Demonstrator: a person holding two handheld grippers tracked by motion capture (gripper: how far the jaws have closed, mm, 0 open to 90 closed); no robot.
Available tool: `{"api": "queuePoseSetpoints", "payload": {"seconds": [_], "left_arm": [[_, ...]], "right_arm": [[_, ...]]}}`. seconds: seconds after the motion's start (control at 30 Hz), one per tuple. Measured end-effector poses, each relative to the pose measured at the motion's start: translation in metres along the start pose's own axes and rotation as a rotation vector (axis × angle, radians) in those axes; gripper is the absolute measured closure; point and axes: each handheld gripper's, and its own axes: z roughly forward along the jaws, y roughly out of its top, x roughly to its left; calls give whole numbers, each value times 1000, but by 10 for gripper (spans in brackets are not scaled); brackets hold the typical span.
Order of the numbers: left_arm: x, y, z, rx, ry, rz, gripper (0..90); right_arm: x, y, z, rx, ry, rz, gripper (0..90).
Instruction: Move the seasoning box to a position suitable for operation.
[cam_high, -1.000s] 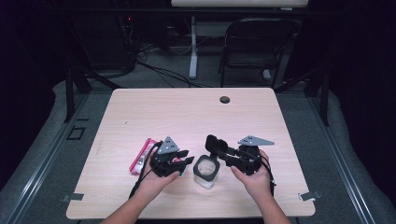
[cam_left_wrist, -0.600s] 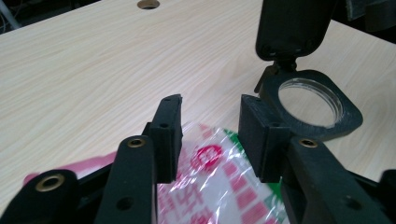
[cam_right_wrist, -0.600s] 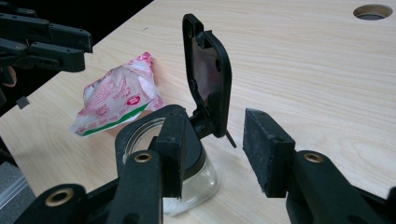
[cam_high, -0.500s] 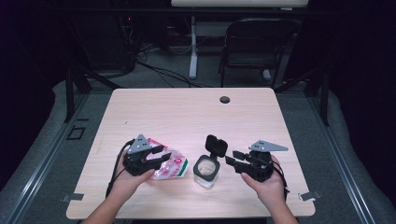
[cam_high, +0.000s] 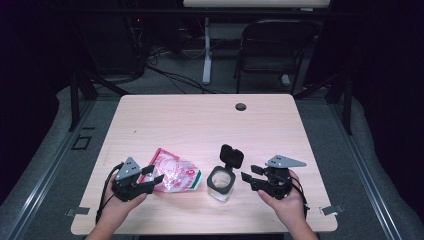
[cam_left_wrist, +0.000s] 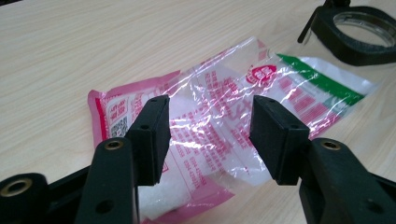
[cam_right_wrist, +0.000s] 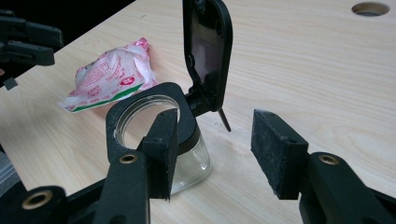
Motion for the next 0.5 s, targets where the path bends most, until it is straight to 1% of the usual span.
{"api": "queuePoseSetpoints", "payload": {"seconds": [0.03,0.07,0.1,0.17,0.2,0.23,0.3,0.33,0.37,0.4,0.43,0.5], "left_arm": [[0,-5,1,0,14,-1,467],[0,-5,1,0,14,-1,461],[0,-7,2,2,20,-2,457],[-3,-13,5,15,39,28,444],[-3,-13,5,15,39,28,443],[-3,-15,6,18,39,39,443],[-4,-19,7,20,38,50,443],[-5,-20,7,24,38,49,443],[-5,-22,8,25,28,50,444],[-6,-23,9,27,21,49,452],[-8,-24,10,35,20,61,453],[-8,-25,10,41,16,67,454]], "right_arm": [[-1,-4,0,-35,-5,3,500],[-1,-4,0,-35,-5,3,500],[-4,-6,0,-52,-14,3,494],[-8,-8,1,-59,-18,18,494],[-8,-8,1,-59,-18,18,494],[-11,-9,2,-72,-19,19,491],[-12,-9,2,-77,-19,19,489],[-14,-10,3,-83,-19,20,485],[-15,-10,4,-89,-18,22,483],[-16,-11,5,-85,-13,25,483],[-17,-12,7,-86,-9,24,481],[-18,-12,8,-81,-11,18,481]]}}
